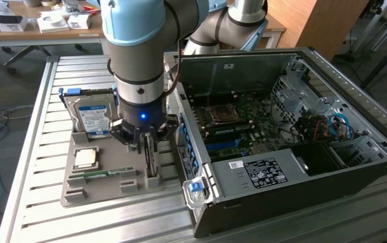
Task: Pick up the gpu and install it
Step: 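Pick up the gpu and move the gpu toward the slot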
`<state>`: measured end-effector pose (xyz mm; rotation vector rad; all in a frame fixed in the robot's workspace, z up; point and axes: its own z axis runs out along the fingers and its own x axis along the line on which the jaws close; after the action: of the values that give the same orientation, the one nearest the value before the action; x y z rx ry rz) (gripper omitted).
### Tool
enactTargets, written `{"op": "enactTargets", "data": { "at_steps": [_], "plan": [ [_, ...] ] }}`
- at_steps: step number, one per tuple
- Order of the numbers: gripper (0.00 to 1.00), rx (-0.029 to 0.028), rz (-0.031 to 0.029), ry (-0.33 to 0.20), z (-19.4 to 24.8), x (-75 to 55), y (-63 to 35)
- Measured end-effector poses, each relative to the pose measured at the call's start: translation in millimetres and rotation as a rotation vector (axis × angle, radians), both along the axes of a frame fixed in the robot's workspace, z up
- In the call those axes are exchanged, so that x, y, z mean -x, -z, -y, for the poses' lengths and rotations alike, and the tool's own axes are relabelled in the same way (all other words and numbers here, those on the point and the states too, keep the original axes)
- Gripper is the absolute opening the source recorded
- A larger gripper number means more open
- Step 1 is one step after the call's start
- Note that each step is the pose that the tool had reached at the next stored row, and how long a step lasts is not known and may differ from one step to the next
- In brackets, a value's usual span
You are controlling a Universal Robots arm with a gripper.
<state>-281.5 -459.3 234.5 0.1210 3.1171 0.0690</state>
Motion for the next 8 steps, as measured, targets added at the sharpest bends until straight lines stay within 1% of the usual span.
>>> {"op": "enactTargets", "data": {
  "at_steps": [8],
  "plan": [
    [0.42,0.0001,-0.0001,0.0,0.0,-1.5,0.0]
  ]
}}
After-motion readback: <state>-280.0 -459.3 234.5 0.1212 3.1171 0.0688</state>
